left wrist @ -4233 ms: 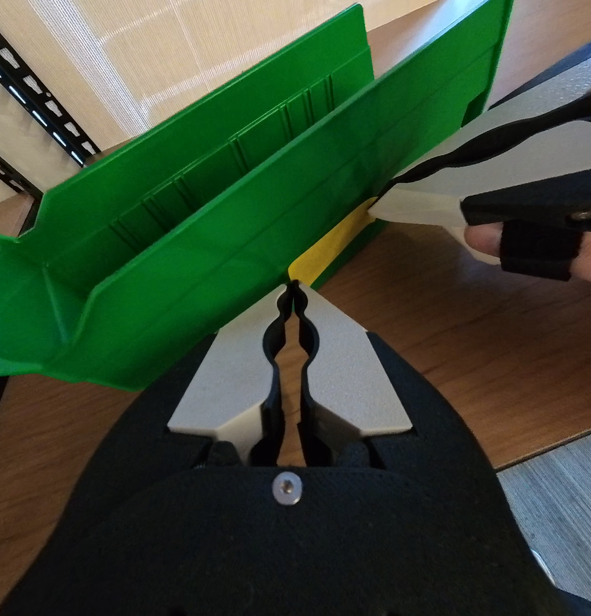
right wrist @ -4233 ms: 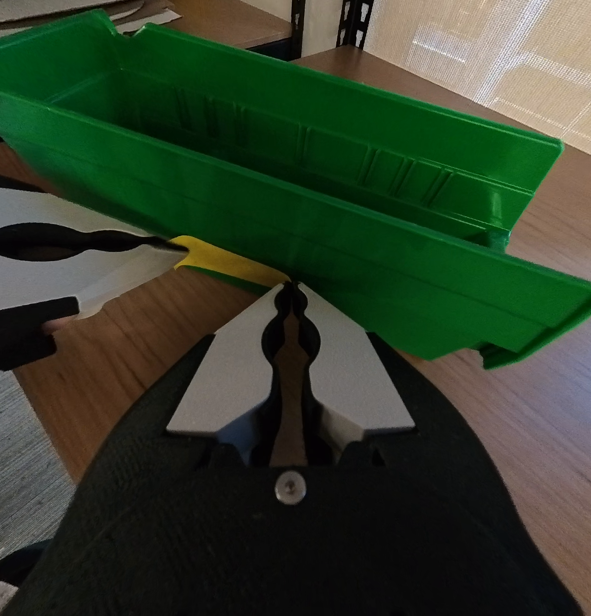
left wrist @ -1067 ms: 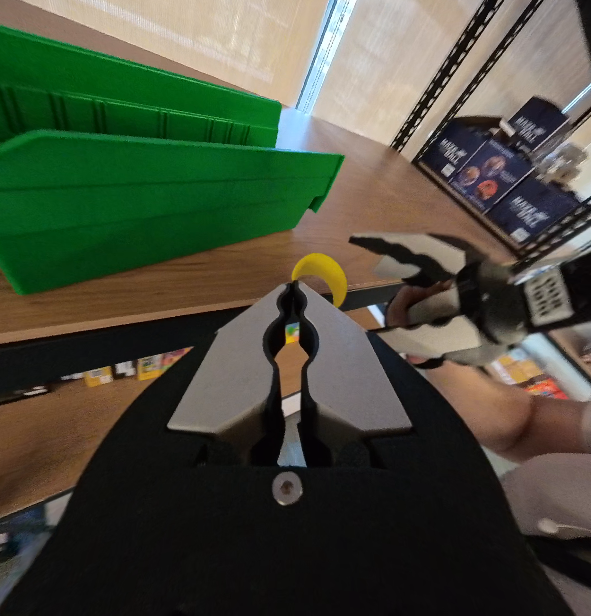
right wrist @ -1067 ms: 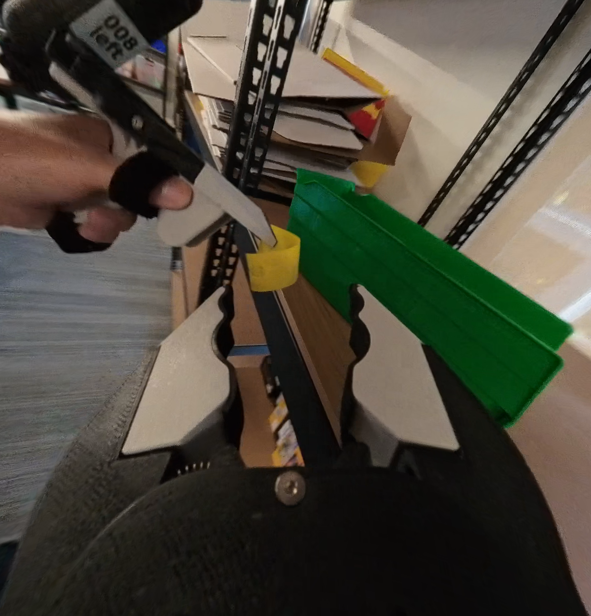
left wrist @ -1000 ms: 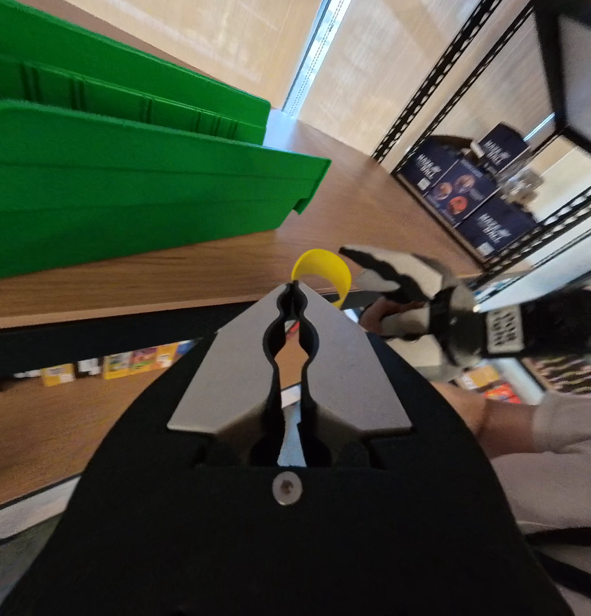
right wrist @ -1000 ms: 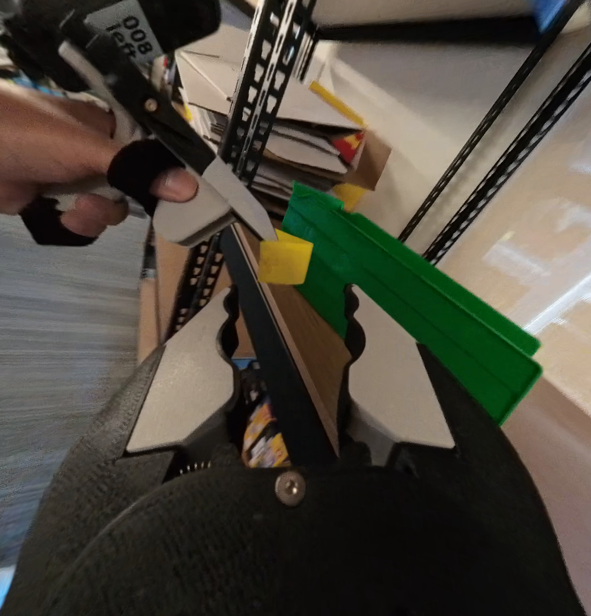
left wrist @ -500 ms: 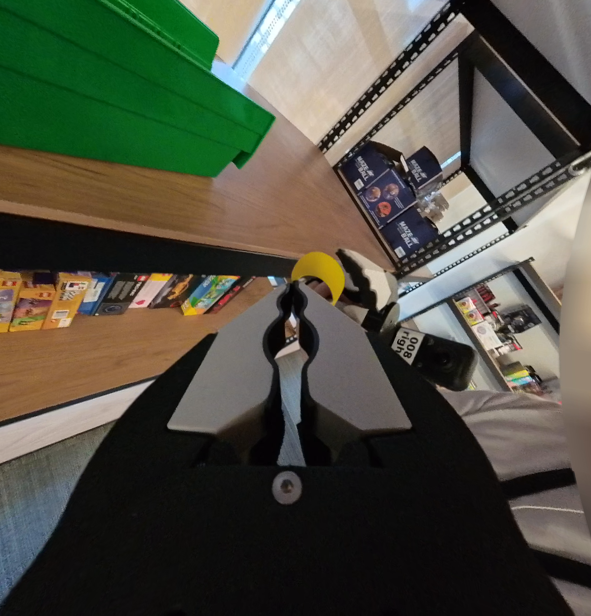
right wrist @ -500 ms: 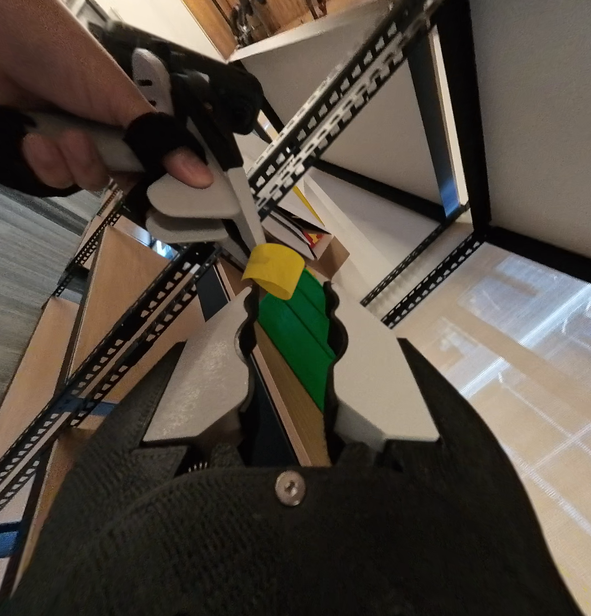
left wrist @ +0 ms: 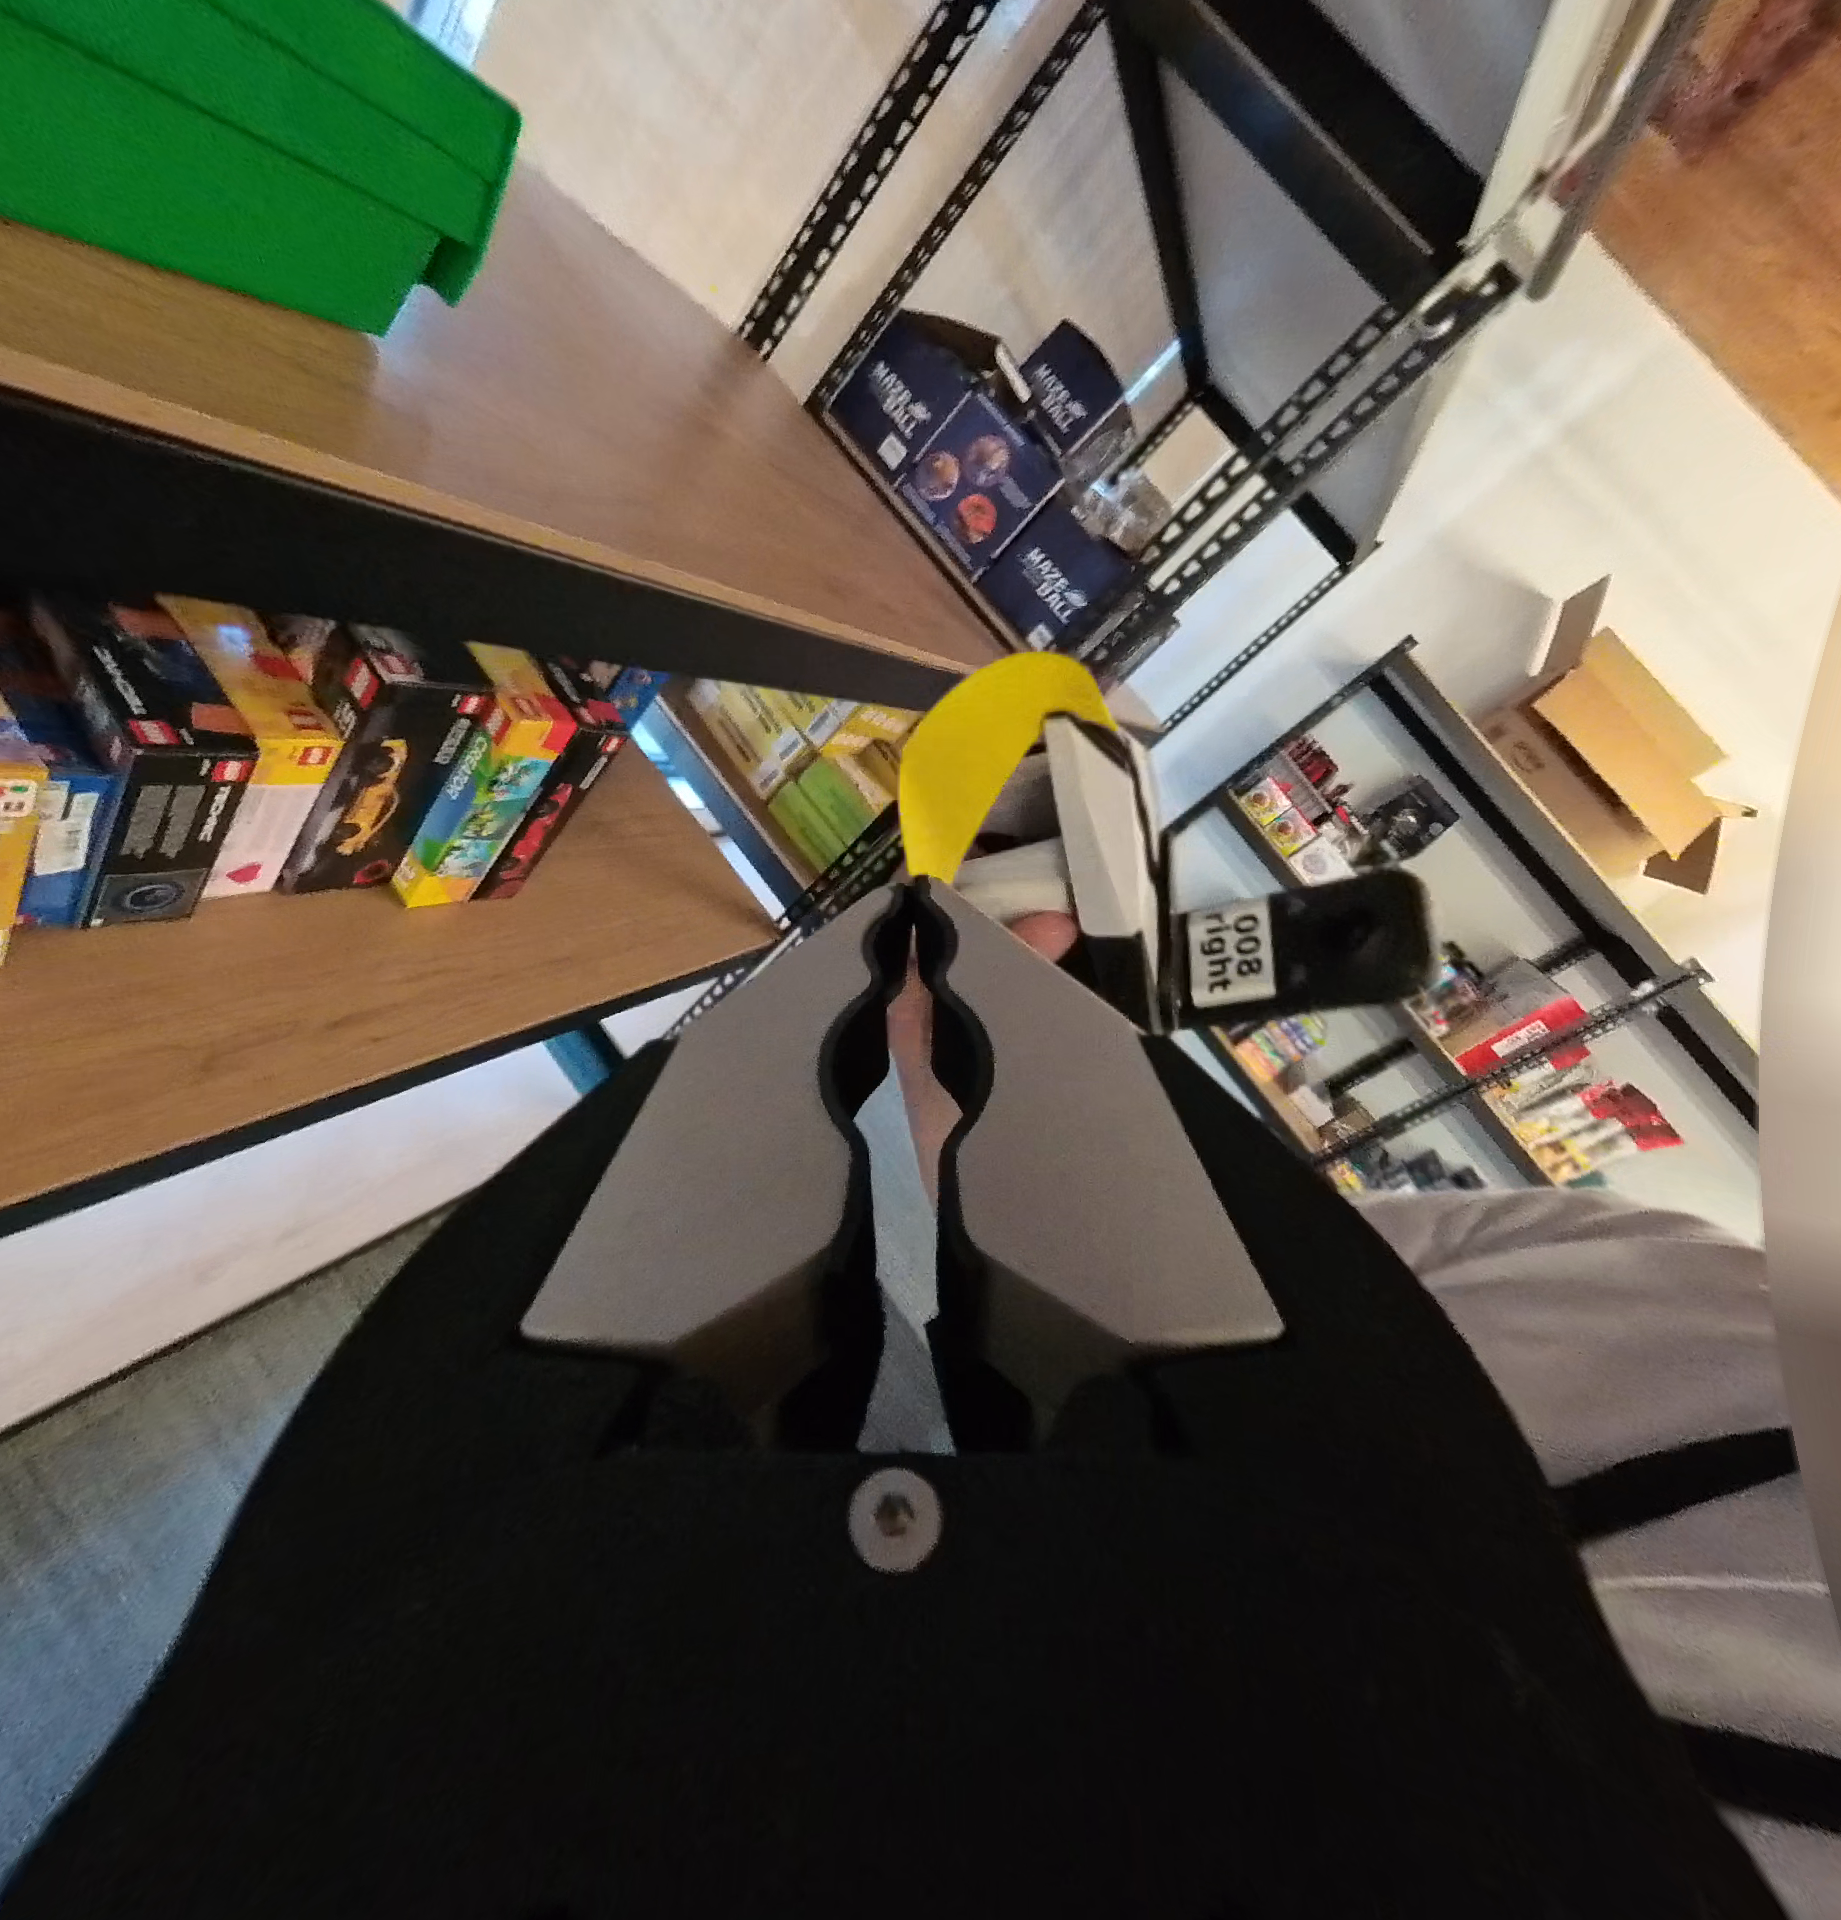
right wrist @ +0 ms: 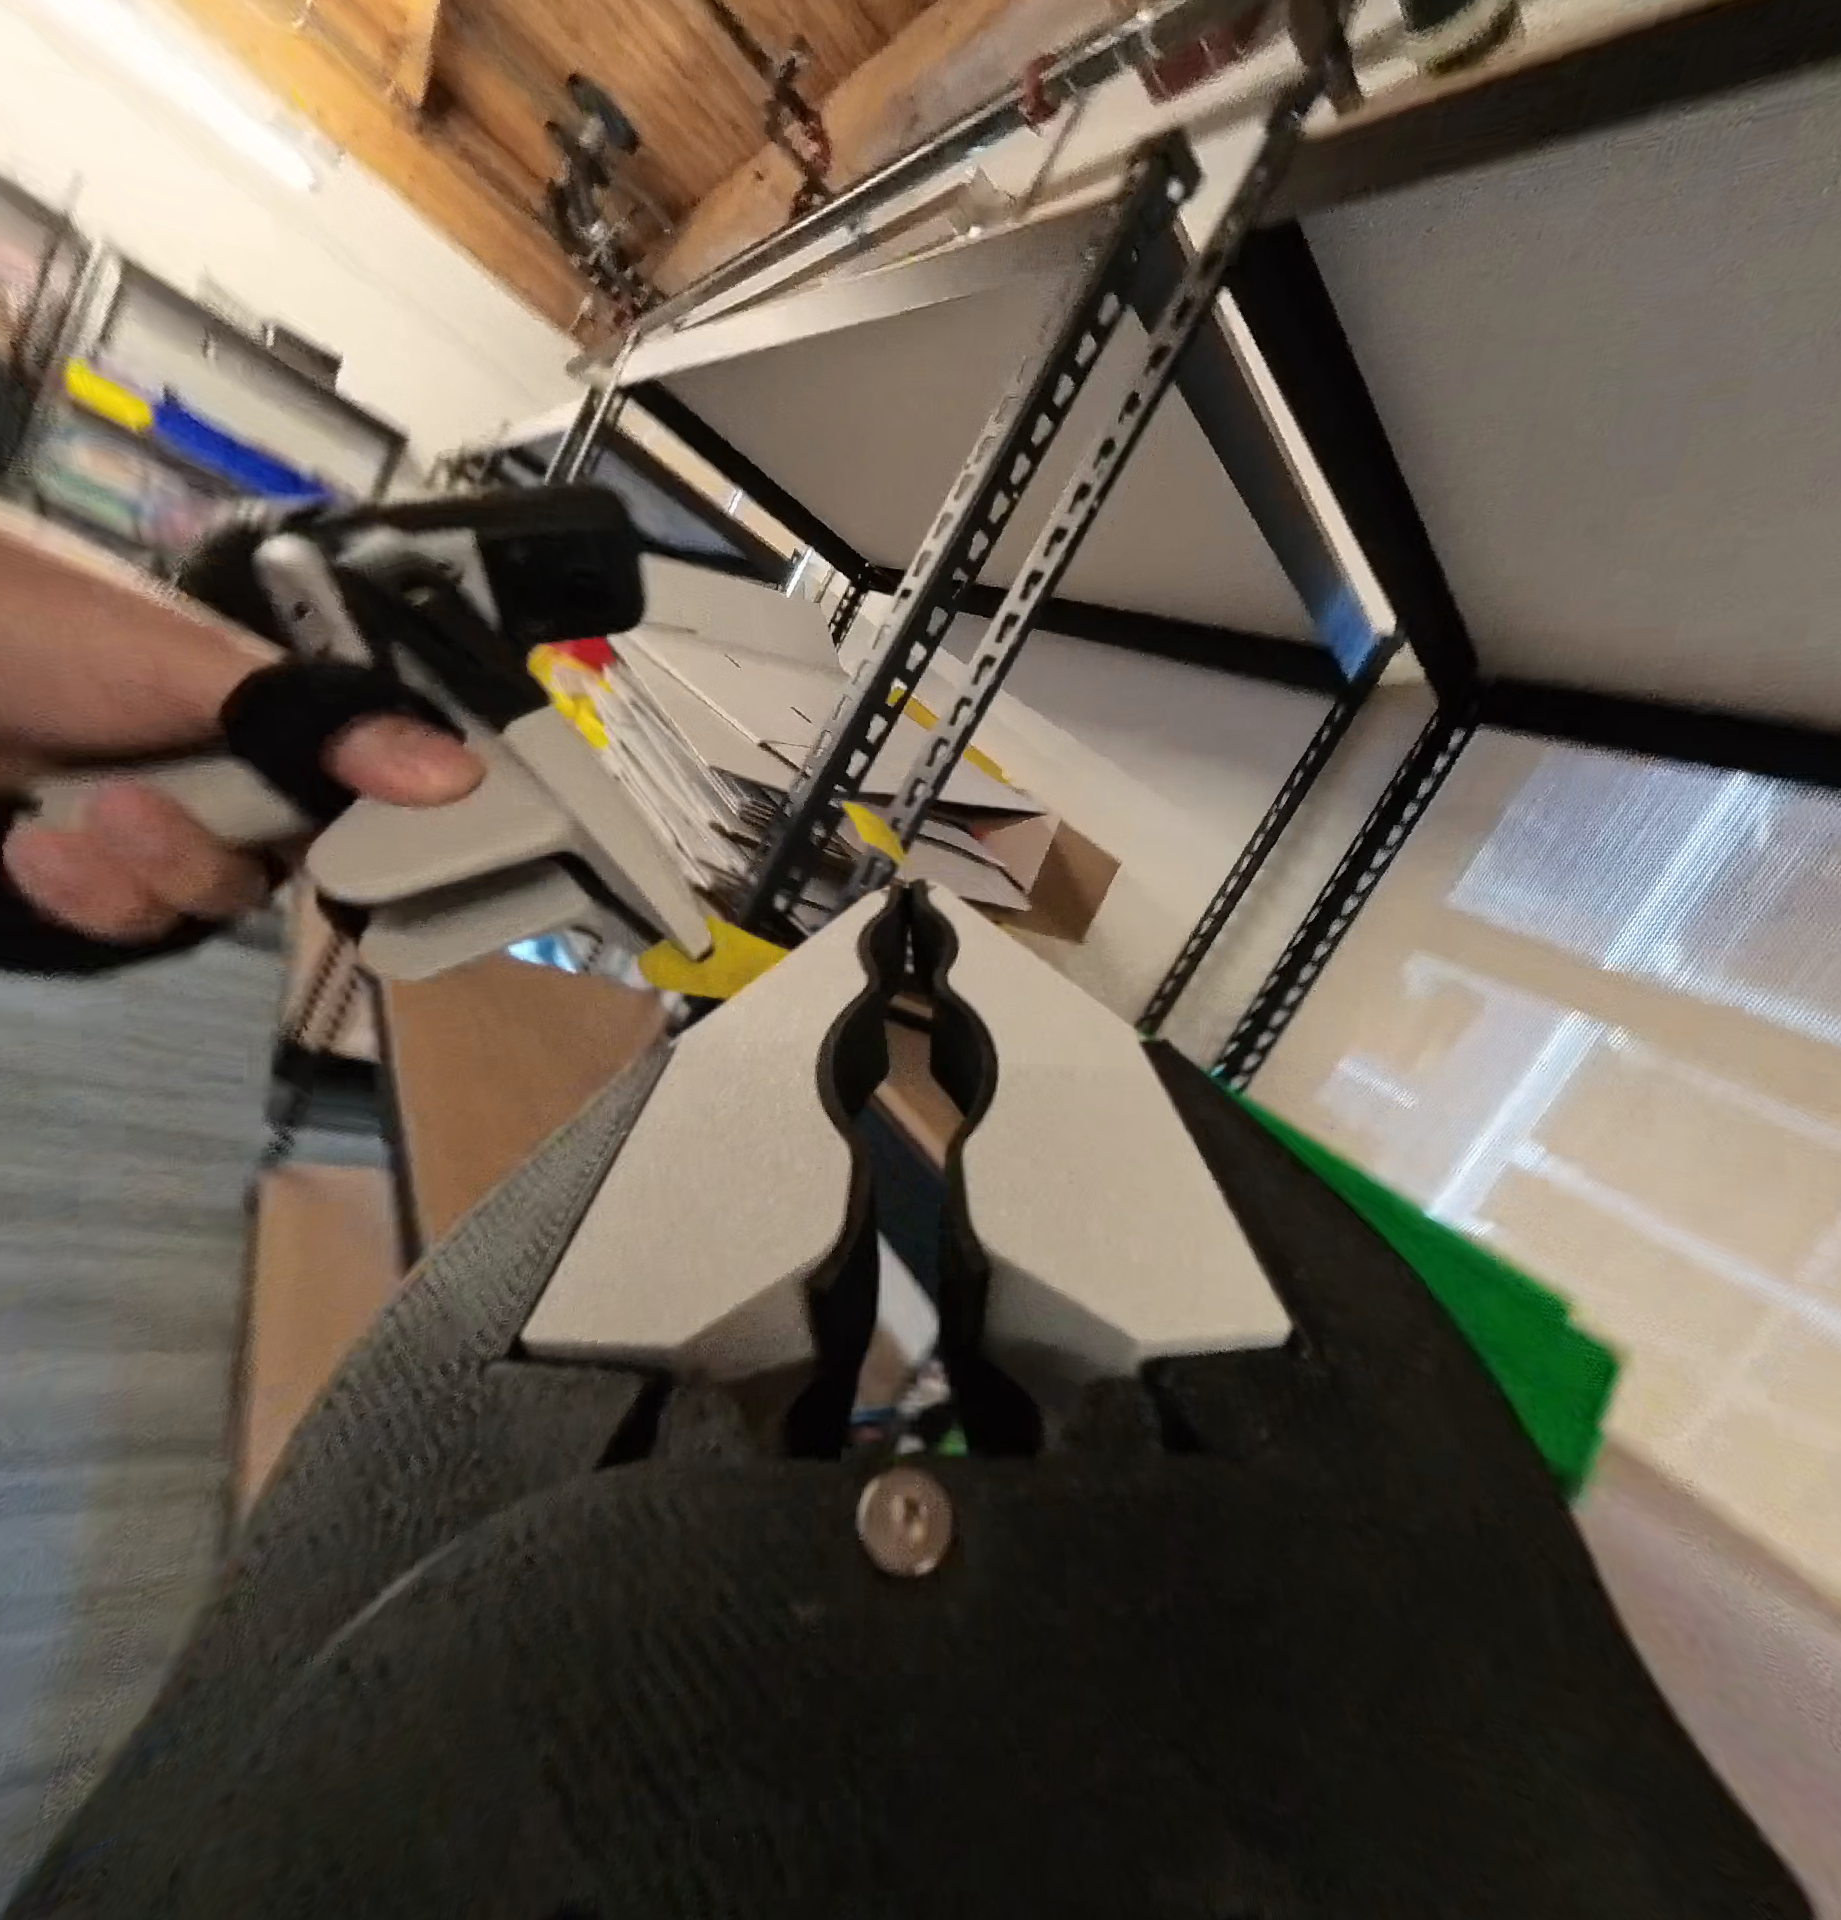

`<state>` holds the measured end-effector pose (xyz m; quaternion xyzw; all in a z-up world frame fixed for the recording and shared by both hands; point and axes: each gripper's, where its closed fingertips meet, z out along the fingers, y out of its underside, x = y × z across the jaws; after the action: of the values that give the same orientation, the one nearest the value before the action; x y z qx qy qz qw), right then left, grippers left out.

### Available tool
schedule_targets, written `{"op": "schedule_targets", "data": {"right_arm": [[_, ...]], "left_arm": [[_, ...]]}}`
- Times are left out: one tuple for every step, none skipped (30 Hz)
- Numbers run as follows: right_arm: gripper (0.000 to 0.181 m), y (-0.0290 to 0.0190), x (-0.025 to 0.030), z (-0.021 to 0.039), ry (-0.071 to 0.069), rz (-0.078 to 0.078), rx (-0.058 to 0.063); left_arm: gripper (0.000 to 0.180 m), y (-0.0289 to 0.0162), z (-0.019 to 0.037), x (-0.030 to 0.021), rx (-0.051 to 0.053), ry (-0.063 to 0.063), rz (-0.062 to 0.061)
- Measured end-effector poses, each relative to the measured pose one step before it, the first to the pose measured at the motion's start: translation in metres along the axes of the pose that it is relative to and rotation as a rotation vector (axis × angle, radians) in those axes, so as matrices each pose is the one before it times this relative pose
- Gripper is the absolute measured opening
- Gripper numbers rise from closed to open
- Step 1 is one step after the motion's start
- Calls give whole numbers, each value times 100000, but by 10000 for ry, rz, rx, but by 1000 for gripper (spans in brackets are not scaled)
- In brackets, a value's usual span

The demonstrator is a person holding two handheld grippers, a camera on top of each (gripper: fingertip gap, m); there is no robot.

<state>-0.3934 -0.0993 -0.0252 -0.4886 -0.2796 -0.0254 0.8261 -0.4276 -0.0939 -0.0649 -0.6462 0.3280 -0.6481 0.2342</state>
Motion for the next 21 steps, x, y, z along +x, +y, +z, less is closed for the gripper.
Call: {"op": "schedule_targets", "data": {"right_arm": [[0,-224,-298,-85,124,965,133],[0,-64,-441,-23,-74,1218,154],[0,129,-262,22,-62,1362,120],[0,283,-167,65,-96,1334,102],[0,246,-138,45,-134,1276,172],[0,102,-130,-21,-188,1139,301],[0,186,60,-32,-107,933,275],[0,244,367,-62,70,735,253],[0,196,555,-97,154,596,246],[0,99,706,-138,198,482,224],[0,-98,696,-131,187,399,229],[0,-175,730,-107,189,247,147],[0,-139,864,-72,270,59,5],[0,-303,720,-65,197,-39,28],[0,-418,670,-80,171,8,52],[0,-498,555,-47,70,64,79],[0,-630,251,-16,-137,189,142],[0,-599,256,-9,-150,222,95],[0,-527,404,-58,-58,190,6],[0,-562,263,-101,-115,169,28],[0,-459,305,-141,-73,168,20]], "left_arm": [[0,232,-740,233,195,80,154],[0,66,-663,352,272,161,111],[0,12,-558,377,264,182,14],[0,22,-404,233,195,122,-50],[0,47,-260,-20,129,-8,96],[0,154,-107,-217,-8,-110,210],[0,201,52,-338,-102,-166,240],[0,43,190,-481,-51,-228,240],[0,-120,315,-566,-30,-249,191],[0,-149,458,-474,-83,-183,138],[0,-142,590,-504,-198,-178,177],[0,-26,680,-599,-357,-205,203],[0,-83,682,-430,-373,-111,109],[0,-319,629,-193,-215,27,83],[0,-382,582,42,-153,125,44],[0,-378,555,151,-97,112,57],[0,-330,530,181,-45,35,197],[0,-263,509,268,-19,19,306],[0,-205,554,230,14,-18,324],[0,-95,604,74,-51,-63,341],[0,56,618,-131,-206,-121,304]]}}
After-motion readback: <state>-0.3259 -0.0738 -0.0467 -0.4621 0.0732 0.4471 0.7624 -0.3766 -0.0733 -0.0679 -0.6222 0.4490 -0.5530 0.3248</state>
